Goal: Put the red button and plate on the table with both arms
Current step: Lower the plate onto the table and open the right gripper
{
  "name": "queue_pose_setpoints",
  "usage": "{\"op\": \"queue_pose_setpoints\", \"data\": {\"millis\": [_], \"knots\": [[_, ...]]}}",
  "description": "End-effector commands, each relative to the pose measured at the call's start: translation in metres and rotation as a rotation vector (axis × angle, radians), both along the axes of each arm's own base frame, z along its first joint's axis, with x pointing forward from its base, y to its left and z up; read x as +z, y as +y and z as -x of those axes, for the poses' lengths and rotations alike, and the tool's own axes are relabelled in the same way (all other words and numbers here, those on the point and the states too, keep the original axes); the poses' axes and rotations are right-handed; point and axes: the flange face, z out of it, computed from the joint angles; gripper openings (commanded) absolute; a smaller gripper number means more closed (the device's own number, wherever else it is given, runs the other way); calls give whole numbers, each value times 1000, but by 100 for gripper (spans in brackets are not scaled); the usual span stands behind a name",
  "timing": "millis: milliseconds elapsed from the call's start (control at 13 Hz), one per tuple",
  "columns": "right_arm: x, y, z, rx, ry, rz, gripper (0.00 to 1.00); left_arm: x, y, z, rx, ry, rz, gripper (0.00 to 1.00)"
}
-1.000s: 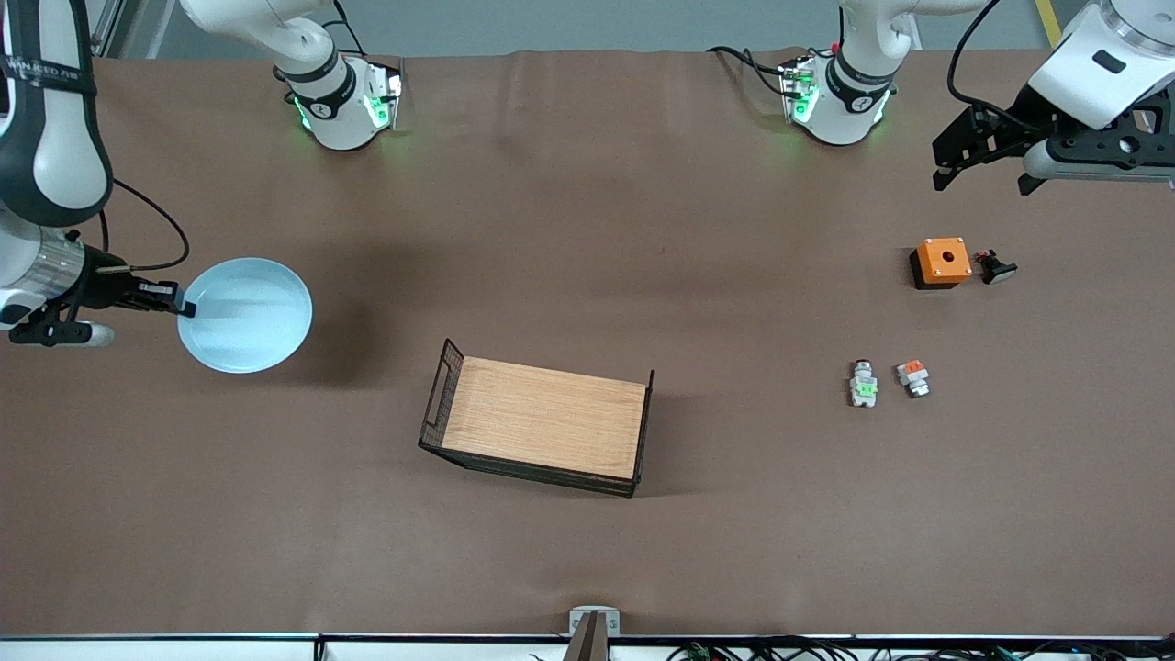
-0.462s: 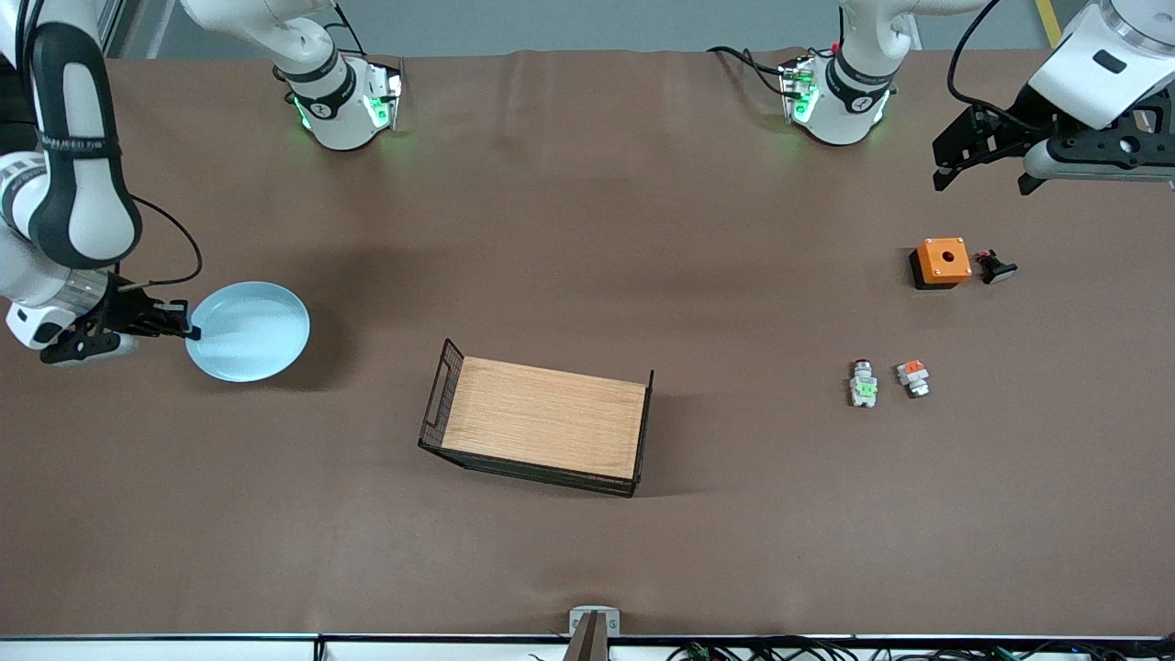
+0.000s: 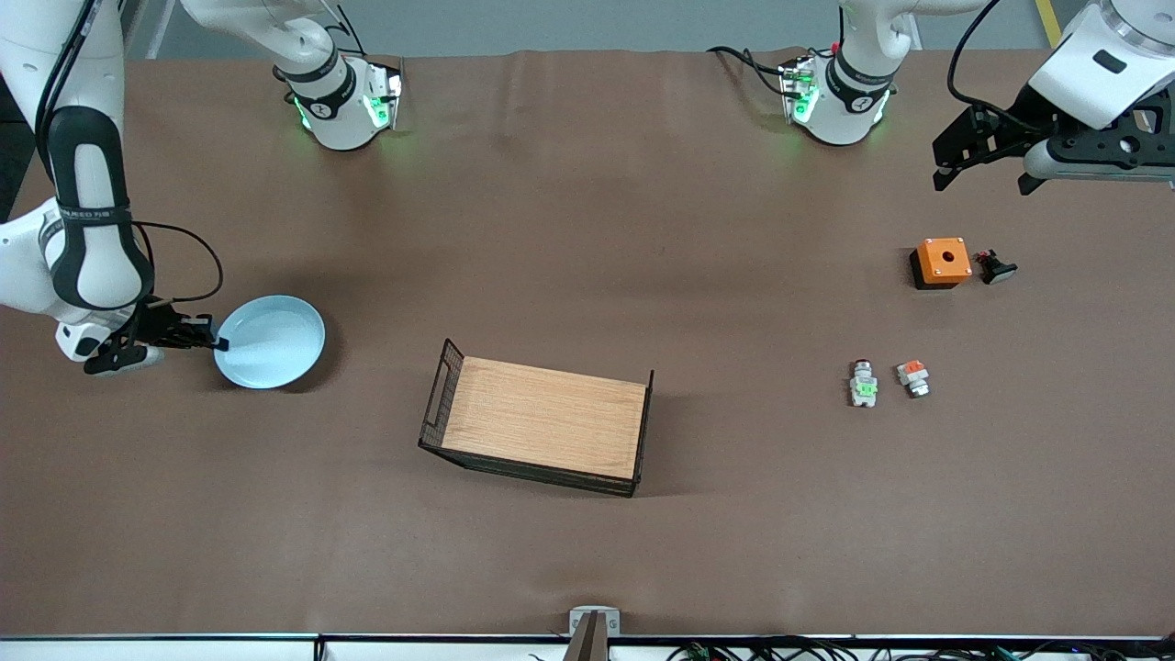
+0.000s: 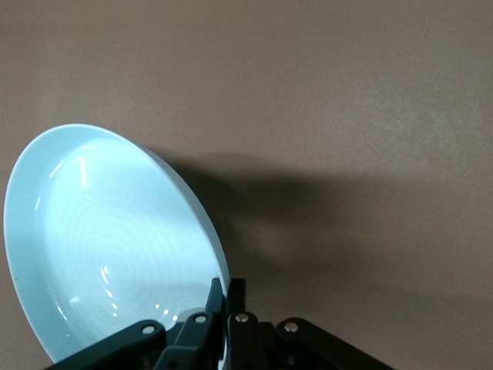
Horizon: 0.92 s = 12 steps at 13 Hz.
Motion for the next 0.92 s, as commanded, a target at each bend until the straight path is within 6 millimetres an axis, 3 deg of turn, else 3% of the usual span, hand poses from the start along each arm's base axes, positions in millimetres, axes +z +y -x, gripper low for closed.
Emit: {"op": "queue_pose_setpoints", "data": {"millis": [0, 231, 615, 846], "knots": [[-13, -8, 3, -26, -11, -26, 2, 4, -1, 5, 6, -7, -4, 100], [-40, -12, 8, -54, -15, -47, 2, 4, -2, 5, 3, -9, -5, 100], [-58, -11, 9, -61, -41, -65, 3, 4, -6, 6, 0, -8, -5, 100], [-55, -5, 6, -50, -45, -72, 20, 4, -7, 5, 9, -7, -4, 100]]}}
